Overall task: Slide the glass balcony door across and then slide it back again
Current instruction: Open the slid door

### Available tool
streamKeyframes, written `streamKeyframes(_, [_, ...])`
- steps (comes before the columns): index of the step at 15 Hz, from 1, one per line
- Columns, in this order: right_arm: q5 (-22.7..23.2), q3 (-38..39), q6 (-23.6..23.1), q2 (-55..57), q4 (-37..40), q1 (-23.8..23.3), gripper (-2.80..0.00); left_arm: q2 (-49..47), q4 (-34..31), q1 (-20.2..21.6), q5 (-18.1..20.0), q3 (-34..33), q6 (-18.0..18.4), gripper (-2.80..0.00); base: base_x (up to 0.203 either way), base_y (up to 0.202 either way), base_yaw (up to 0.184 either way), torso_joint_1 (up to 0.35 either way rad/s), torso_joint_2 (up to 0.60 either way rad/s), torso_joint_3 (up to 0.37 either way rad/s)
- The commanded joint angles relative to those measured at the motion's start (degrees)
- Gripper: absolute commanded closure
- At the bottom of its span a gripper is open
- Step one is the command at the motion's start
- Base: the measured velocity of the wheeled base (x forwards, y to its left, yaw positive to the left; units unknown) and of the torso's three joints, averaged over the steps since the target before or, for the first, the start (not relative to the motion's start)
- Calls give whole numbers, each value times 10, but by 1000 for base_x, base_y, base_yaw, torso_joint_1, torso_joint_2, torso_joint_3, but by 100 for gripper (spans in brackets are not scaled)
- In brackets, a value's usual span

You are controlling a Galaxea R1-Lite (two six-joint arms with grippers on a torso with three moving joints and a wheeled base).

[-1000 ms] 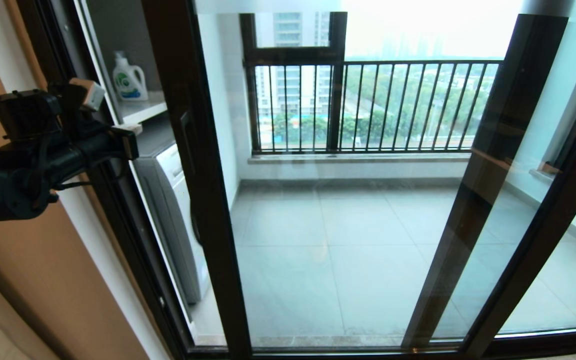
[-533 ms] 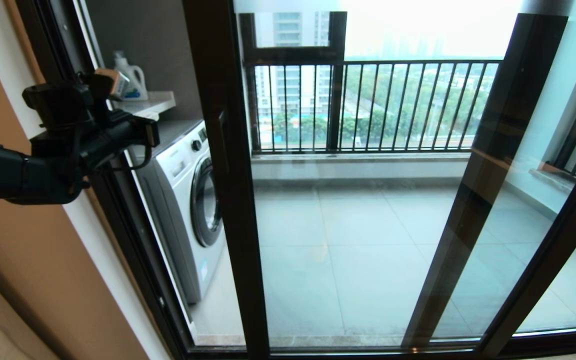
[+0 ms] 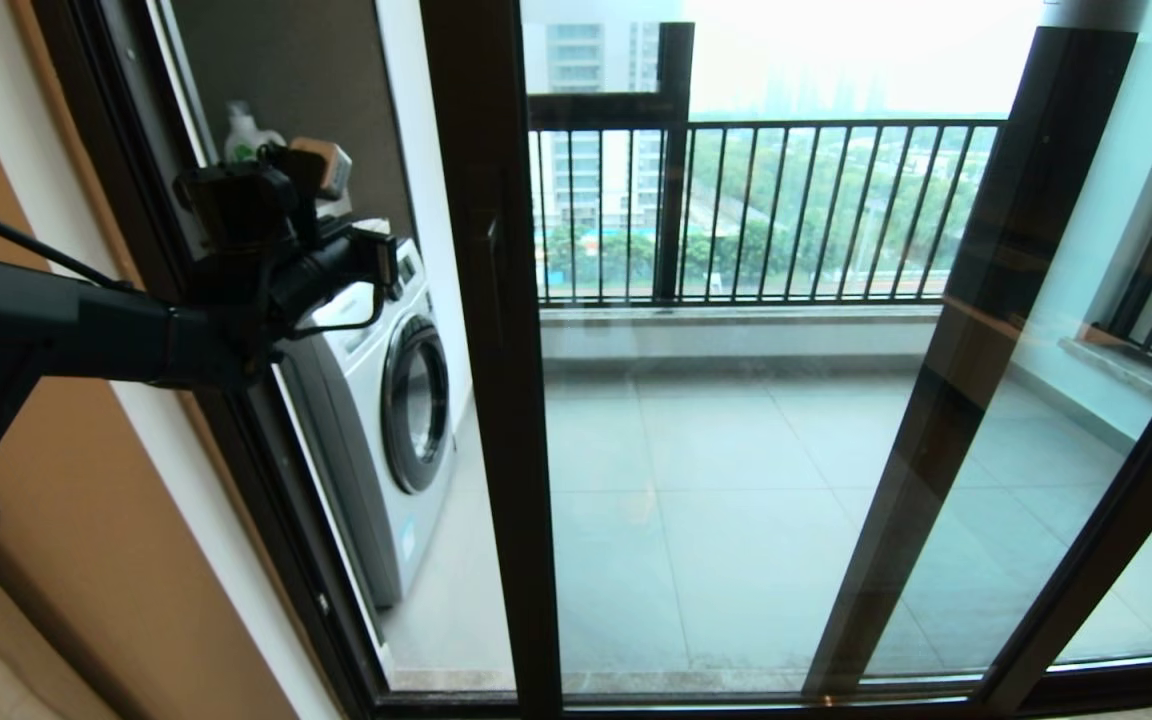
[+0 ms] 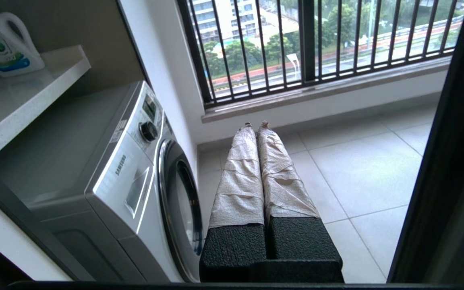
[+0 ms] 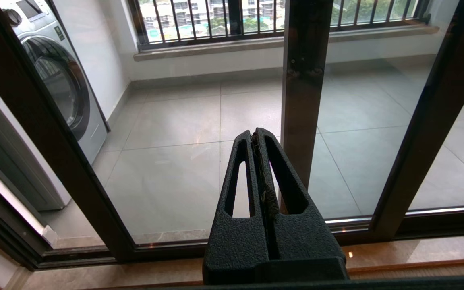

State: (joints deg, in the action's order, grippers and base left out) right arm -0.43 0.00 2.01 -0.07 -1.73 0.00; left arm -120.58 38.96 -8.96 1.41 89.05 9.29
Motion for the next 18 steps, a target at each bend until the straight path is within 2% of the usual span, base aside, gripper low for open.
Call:
streamKeyframes(1, [0, 7, 0, 1, 0, 0, 0, -19, -16, -22, -9, 34, 0, 0, 0, 0, 0, 0, 0, 0])
streamKeyframes(14, [0, 6, 0, 1, 0, 0, 0, -36, -64, -139, -33, 85, 1, 0, 0, 0, 0, 0, 0, 0])
streamKeyframes(18, [0, 6, 0, 1, 0, 0, 0, -61, -88, -172, -52, 140, 2, 0, 0, 0, 0, 0, 0, 0])
